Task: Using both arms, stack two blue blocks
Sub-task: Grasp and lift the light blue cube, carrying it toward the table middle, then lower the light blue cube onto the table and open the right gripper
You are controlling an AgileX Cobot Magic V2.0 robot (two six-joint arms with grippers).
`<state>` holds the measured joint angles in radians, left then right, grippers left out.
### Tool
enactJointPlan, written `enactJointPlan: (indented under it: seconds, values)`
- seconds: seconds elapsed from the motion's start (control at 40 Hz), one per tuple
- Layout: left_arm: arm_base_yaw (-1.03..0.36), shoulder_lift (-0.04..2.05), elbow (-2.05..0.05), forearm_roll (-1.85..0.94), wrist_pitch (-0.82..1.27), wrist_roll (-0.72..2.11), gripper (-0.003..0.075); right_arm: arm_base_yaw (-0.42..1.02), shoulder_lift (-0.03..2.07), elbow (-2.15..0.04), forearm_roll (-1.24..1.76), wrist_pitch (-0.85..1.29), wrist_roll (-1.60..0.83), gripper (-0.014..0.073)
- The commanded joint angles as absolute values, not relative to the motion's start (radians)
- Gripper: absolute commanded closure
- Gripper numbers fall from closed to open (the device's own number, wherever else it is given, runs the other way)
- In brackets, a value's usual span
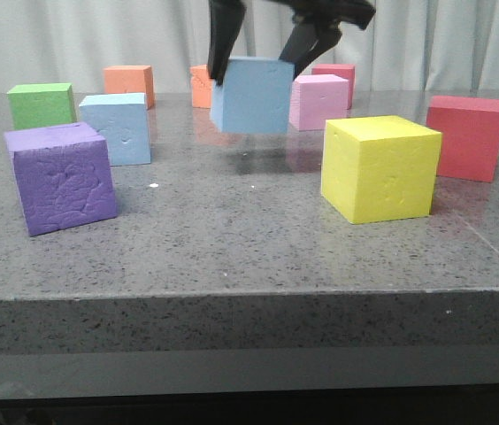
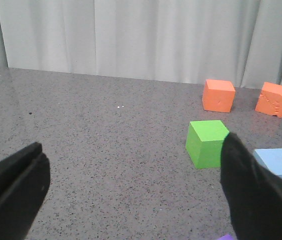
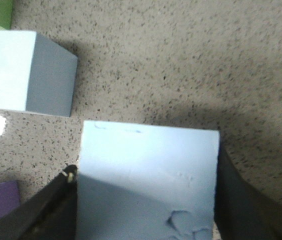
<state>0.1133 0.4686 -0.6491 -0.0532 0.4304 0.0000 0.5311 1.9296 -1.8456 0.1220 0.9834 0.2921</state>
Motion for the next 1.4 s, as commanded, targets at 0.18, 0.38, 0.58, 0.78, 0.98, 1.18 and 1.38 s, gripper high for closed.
enactJointPlan:
  seconds: [0.18, 0.38, 0.58, 0.78, 0.98, 1.18, 1.38]
  values:
    - [0.113, 0.478, -0.687, -0.056, 0.342, 0.0, 0.0048, 0.619, 1.914, -1.88, 0.0, 0.89, 0.424, 0.0262]
    - [0.113, 0.478, -0.687, -0.056, 0.342, 0.0, 0.0048, 0.619, 1.923, -1.88, 0.0, 0.885, 0.428, 0.0213]
    - [0.113, 0.478, -0.687, -0.056, 0.342, 0.0, 0.0048, 0.619, 1.935, -1.88, 0.0, 0.889, 0.428, -0.0006]
    - [0.113, 0.478, -0.687, -0.056, 0.342, 0.0, 0.0048, 0.619, 1.919, -1.892, 0.0, 0.882, 0.428, -0.0043]
    - [0.113, 0.478, -0.687, -0.056, 0.342, 0.0, 0.0048, 0.619, 1.876, -1.95, -0.008, 0.883, 0.428, -0.0043]
    - [0.113, 0.478, -0.687, -0.056, 0.342, 0.0, 0.0048, 0.619, 1.833, -1.973, -0.012, 0.863, 0.427, 0.002]
    - [0.113, 0.478, -0.687, -0.056, 0.342, 0.0, 0.0048, 0.619, 1.826, -1.973, -0.012, 0.868, 0.427, 0.046]
